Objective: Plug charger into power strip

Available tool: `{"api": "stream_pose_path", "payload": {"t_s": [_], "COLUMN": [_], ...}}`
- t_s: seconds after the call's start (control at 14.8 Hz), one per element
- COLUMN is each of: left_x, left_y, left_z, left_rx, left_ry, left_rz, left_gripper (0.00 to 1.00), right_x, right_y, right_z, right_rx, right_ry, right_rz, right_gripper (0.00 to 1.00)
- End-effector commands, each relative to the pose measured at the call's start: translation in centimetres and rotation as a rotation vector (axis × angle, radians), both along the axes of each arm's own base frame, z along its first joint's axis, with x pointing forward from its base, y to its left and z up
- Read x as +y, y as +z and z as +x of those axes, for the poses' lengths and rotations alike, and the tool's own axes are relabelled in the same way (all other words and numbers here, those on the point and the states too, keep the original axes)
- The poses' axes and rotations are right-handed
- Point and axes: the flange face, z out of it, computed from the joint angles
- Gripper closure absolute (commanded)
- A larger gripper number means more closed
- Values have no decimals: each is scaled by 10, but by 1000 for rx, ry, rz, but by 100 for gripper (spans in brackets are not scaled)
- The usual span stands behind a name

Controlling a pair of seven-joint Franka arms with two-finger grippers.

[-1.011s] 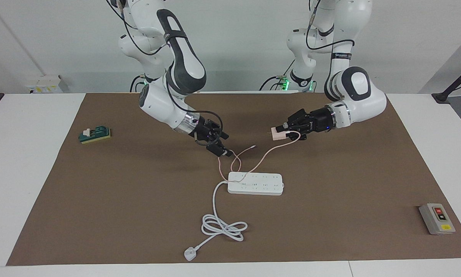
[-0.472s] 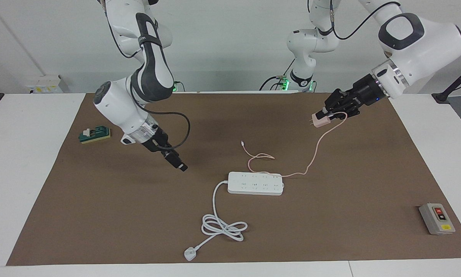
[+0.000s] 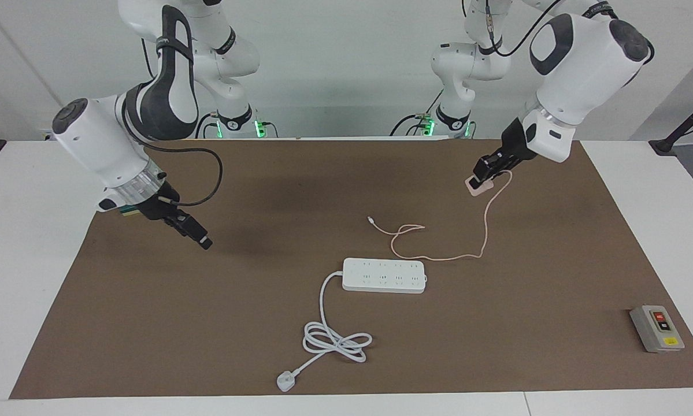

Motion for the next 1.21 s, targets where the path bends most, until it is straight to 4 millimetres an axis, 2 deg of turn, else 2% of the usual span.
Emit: {"api": "stream_pose_path", "payload": {"t_s": [0.0, 0.2, 0.27, 0.4, 0.54, 0.61, 0.67, 0.81, 0.94, 1.15], "left_x": [-25, -51, -70, -88, -97, -95, -94, -92, -90, -86], "left_y": [-20, -28, -29, -36, -40, -43, -49, -51, -53, -57], "left_z": [6, 4, -2, -3, -1, 2, 6, 8, 9, 11], "left_rx": [49, 67, 52, 49, 30, 21, 22, 19, 20, 23], "left_ry": [103, 217, 200, 233, 241, 242, 245, 251, 257, 270], "left_rz": [71, 139, 156, 165, 161, 156, 157, 154, 151, 144], "left_gripper": [100, 100, 100, 100, 100, 100, 100, 100, 100, 100], "right_x": [7, 6, 9, 12, 21, 27, 22, 7, -4, -22], "right_y": [42, 78, 95, 125, 153, 156, 155, 138, 125, 156], "right_z": [0, -10, -23, -50, -76, -77, -79, -86, -76, -52], "right_rx": [16, 31, 29, 31, 39, 26, 36, 66, 103, 99], "right_ry": [97, 190, 192, 147, 175, 181, 170, 149, 130, 128], "right_rz": [-76, -96, -101, -85, -74, -80, -77, -74, -77, -95], "right_gripper": [0, 0, 0, 0, 0, 0, 0, 0, 0, 0]}}
